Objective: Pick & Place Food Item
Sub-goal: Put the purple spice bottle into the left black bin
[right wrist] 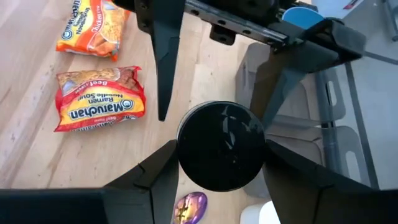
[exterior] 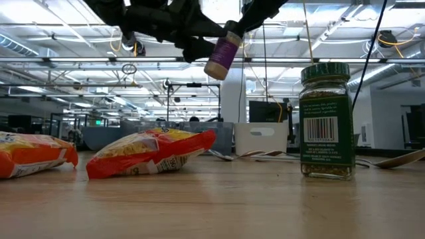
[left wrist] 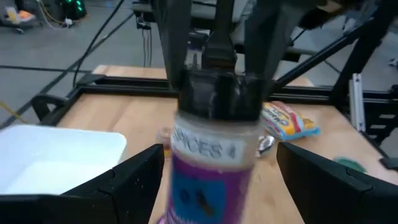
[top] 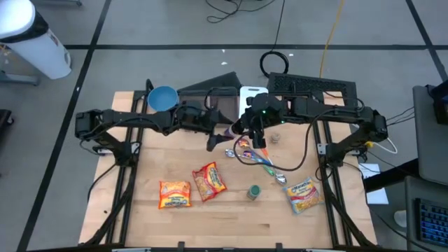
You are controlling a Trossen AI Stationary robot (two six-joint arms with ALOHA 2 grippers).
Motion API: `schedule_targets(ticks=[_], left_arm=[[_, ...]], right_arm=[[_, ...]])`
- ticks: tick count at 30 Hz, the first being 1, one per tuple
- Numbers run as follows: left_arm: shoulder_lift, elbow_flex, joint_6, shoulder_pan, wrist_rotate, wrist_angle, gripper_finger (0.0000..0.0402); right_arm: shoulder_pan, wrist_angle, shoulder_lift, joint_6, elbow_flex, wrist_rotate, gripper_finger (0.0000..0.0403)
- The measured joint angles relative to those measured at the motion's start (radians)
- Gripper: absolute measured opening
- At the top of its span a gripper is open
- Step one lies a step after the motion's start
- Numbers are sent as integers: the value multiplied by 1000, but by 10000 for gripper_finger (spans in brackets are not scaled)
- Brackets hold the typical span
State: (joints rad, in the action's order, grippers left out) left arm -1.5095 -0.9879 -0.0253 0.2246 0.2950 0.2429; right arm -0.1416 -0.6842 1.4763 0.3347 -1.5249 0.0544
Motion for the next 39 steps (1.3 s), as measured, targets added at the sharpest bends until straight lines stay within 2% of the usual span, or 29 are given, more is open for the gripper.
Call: schedule_targets(ticks=[10, 25, 28, 35, 39], left_arm=[[-104, -168, -45, 0, 13, -176, 324], [-108, -182, -51, 0, 20, -168, 322], [-107, -182, -51, 0, 19, -168, 304], [-107, -182, -51, -1, 20, -172, 221], [-107, -182, -56, -1, 20, -173, 208]], right_arm=[[1, -19, 0, 3, 0, 1, 191], [1, -24, 0, 19, 0, 2, 191], [1, -22, 0, 19, 0, 3, 191], [0, -19, 0, 19, 1, 2, 191], [0, -17, 0, 19, 2, 2, 191]])
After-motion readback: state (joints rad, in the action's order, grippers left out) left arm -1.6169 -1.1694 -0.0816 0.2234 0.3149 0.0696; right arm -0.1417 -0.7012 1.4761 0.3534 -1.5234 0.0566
